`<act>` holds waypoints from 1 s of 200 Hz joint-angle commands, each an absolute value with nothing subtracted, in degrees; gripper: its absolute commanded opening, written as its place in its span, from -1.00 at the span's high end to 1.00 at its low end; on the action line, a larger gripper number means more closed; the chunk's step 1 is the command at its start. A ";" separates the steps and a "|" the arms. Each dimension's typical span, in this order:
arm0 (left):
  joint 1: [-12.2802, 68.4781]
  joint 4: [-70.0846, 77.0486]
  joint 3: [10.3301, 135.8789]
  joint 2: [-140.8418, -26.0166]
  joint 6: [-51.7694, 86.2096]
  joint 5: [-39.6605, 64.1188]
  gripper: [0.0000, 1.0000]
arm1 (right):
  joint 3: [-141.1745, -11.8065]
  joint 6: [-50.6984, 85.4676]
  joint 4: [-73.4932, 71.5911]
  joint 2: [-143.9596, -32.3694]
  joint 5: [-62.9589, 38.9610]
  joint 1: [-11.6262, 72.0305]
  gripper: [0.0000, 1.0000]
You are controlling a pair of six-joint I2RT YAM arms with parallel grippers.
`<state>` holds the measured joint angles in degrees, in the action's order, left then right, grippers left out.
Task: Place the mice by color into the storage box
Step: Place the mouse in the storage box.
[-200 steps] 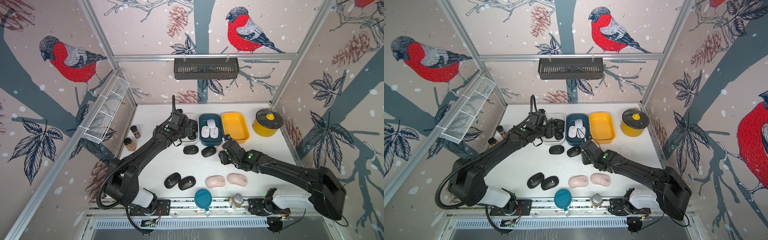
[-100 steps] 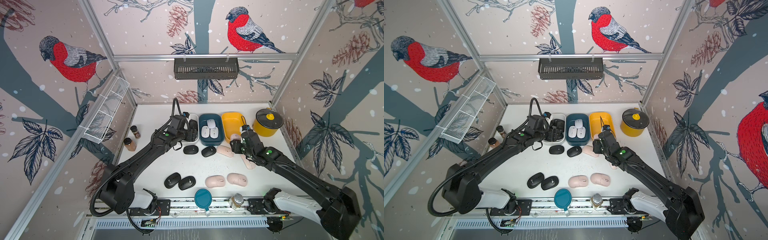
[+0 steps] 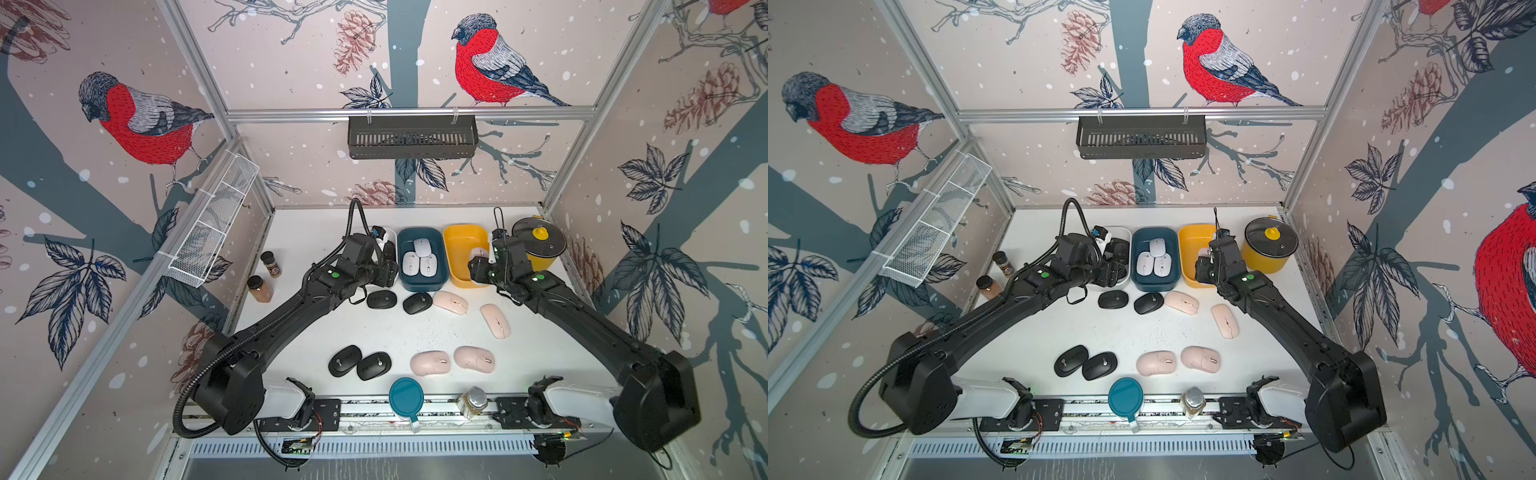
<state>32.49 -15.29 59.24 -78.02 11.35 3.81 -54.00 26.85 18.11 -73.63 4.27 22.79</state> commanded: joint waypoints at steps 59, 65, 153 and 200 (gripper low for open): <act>32.87 -13.67 59.42 -78.19 10.36 1.67 -0.53 | -59.44 24.93 13.21 -84.40 6.80 21.69 -0.12; 32.82 -13.64 59.33 -78.03 10.24 1.60 -0.53 | -59.86 24.85 13.42 -85.21 7.16 21.79 -0.12; 32.96 -13.75 59.39 -77.08 10.06 0.00 -0.53 | -64.13 23.10 12.68 -96.58 9.22 21.79 -0.12; 32.96 -14.20 59.72 -77.60 9.97 -0.01 -0.53 | -66.99 22.29 13.09 -100.95 10.77 21.74 -0.11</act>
<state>32.86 -15.31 59.24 -77.45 10.61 0.19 -65.41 23.51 14.11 -99.42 9.04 21.71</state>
